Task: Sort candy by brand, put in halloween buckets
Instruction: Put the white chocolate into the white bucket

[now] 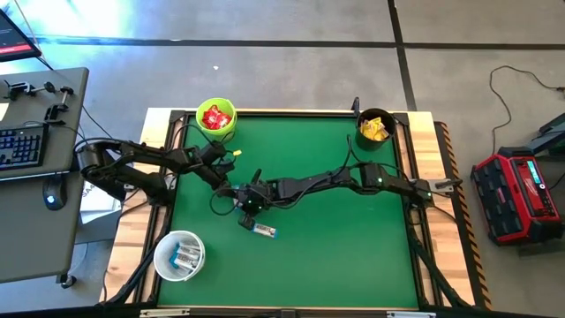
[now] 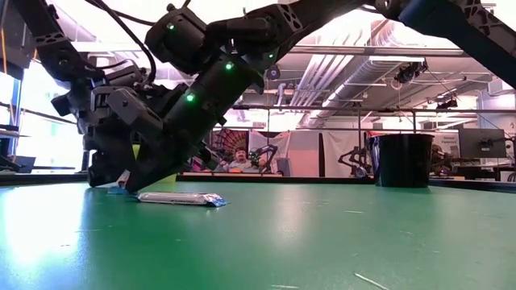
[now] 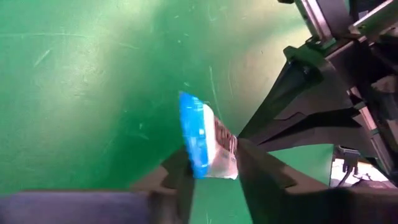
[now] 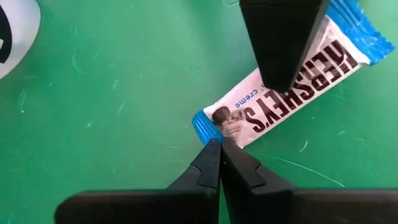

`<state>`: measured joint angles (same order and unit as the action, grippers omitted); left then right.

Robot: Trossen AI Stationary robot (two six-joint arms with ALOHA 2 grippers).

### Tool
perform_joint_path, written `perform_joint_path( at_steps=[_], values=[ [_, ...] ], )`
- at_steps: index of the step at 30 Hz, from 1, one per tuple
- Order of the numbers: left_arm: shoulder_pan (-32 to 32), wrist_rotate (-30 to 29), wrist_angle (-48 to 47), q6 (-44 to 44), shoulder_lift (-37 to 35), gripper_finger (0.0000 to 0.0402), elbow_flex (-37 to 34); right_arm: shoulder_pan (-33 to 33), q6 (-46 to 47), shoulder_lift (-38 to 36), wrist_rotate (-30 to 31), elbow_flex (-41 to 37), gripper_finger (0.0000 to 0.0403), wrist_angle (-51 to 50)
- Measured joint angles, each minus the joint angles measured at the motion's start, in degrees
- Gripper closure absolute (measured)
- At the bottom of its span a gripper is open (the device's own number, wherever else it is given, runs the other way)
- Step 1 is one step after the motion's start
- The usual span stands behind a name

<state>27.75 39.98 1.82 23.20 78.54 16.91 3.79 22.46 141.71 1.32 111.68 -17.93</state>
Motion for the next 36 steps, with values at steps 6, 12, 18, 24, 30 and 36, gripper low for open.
perform_joint_path(
  at_steps=[6, 12, 18, 24, 30, 36],
  values=[
    [0.4, 1.93, 0.63, -1.21, -0.02, 0.0375, 0.03, 0.0, -0.37, 0.0, -0.01, 0.0, 0.0403, 0.0],
    [0.41, 2.3, 2.29, -0.65, -0.02, 0.0388, 0.04, 0.02, -2.18, -0.01, 0.66, 0.0, 0.0403, -0.01],
    [0.41, 2.37, 2.93, 0.9, -1.83, 0.0383, -0.12, 0.0, -4.98, -3.67, 0.89, -0.01, 0.0403, -1.89],
    [0.27, 3.9, 2.54, 5.06, -8.43, 0.0386, -0.13, 0.95, -6.49, -8.44, 4.29, 0.0, 0.0403, -6.22],
    [-2.45, 3.8, 0.31, 9.34, -18.73, 0.0386, -0.02, 1.67, -7.55, -9.04, 4.75, 0.0, 0.0403, -8.54],
    [-5.36, 0.07, -9.69, 10.75, -28.98, 0.0387, -0.02, 2.56, -8.0, -9.05, 4.64, 0.01, 0.0403, -7.99]
  ],
)
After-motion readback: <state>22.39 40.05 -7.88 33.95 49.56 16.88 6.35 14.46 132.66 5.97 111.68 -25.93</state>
